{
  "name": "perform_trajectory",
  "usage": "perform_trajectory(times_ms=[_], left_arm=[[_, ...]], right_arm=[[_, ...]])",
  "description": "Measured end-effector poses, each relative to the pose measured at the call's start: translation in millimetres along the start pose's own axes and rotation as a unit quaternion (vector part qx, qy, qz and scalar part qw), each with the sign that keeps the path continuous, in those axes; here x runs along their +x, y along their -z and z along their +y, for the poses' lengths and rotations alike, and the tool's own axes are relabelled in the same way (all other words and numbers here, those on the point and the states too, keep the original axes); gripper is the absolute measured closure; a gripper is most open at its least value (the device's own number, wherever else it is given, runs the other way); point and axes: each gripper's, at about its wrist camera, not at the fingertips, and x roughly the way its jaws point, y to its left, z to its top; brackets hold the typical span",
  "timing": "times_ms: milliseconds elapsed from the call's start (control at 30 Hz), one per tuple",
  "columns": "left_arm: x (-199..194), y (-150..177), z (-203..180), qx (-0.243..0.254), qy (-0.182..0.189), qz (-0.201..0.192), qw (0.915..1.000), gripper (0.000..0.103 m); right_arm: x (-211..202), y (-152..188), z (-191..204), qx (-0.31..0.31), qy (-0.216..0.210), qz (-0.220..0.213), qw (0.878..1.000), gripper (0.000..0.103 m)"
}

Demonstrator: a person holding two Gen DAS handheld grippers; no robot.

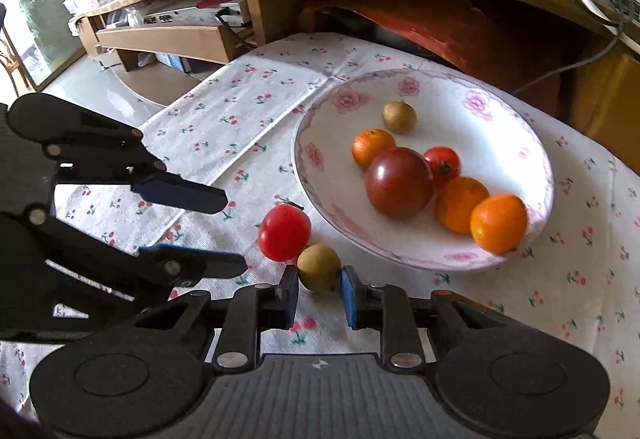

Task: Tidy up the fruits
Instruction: 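Grasp the red tomato with the left tool while the right tool grasps the small brown-yellow fruit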

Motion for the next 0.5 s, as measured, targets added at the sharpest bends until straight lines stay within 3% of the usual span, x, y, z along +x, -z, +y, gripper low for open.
perform_trajectory(times_ms=[233,500], left_arm=[[18,-9,-7,-0.013,0.01,0.004,0.9999,0.057],[33,-16,-11,-0.02,-0.009,0.002,0.9998,0.057]], right_arm=[[-10,9,-15,0.019,0.018,0.006,1.0,0.085],[-20,23,-29,0.036,0.031,0.006,0.999,0.085]])
